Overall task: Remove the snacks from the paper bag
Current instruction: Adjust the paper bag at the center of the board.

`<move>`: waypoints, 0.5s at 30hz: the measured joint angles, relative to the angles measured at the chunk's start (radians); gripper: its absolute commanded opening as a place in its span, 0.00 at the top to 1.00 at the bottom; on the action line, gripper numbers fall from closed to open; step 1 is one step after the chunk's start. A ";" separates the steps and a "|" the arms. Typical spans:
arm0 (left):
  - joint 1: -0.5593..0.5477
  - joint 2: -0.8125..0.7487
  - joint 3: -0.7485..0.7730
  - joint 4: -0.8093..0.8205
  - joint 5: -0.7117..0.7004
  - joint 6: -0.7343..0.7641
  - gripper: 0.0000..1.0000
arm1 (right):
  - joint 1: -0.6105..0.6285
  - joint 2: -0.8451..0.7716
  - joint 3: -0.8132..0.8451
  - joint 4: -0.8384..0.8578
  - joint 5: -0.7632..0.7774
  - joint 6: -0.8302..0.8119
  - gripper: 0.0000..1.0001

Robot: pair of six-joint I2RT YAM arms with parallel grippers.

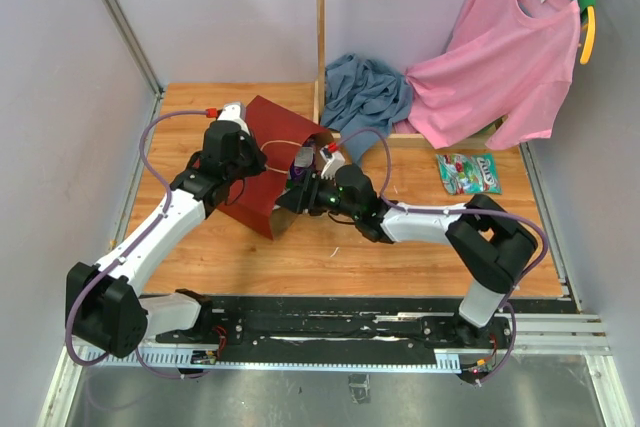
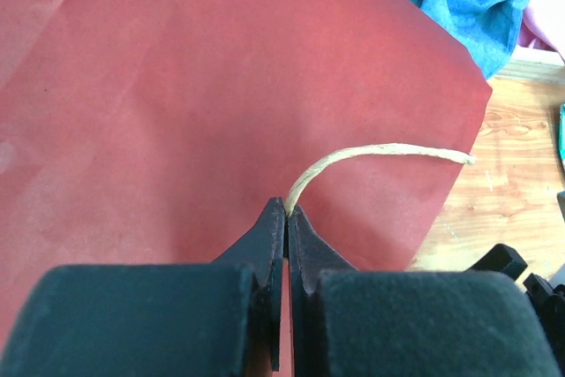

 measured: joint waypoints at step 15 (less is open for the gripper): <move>0.000 0.000 0.000 -0.003 0.001 0.002 0.99 | 0.074 -0.021 0.016 0.020 0.132 0.008 0.50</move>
